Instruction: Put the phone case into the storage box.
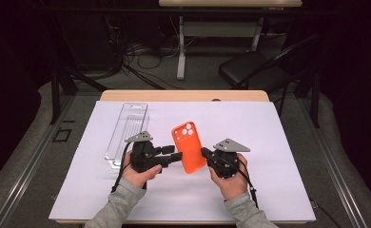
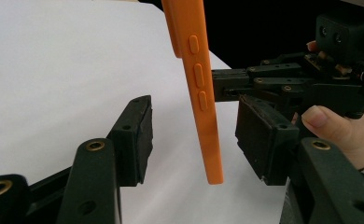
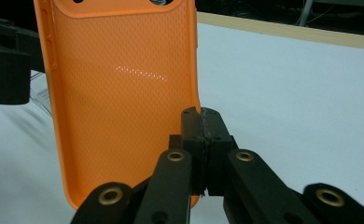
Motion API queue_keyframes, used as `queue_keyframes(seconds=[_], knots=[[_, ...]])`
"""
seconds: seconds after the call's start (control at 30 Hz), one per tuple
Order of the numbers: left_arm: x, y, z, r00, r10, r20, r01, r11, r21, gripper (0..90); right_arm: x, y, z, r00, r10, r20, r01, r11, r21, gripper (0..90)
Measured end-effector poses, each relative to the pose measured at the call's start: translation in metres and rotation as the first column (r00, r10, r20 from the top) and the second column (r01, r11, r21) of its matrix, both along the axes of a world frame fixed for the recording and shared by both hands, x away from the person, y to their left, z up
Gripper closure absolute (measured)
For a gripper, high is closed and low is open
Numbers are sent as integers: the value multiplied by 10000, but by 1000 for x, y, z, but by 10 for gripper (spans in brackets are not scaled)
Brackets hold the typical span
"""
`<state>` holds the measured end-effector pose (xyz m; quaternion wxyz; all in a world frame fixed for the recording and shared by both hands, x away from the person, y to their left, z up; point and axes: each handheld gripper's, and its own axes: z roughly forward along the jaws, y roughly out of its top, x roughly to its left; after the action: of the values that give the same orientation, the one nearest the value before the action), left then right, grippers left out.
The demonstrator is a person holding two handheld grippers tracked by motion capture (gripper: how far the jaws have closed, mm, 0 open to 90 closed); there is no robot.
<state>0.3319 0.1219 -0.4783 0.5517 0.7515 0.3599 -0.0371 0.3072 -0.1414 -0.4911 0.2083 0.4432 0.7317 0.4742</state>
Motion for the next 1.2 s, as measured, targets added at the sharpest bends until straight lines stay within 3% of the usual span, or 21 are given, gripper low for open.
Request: queue_keyframes(seconds=[0.3,0.53,1.2], knots=[[0,-1,-2,9997,-19,-259,18,10000,-18,489,0,0,0,10000,18,12,-18,10000,28,900],[-1,-2,-5,9983,33,-581,-58,9991,-422,515,0,1,-1,10000,39,25,-39,10000,39,900],[-3,-3,-8,9966,74,-820,-115,9987,-497,582,-2,3,-1,9999,100,11,-100,9999,21,900]])
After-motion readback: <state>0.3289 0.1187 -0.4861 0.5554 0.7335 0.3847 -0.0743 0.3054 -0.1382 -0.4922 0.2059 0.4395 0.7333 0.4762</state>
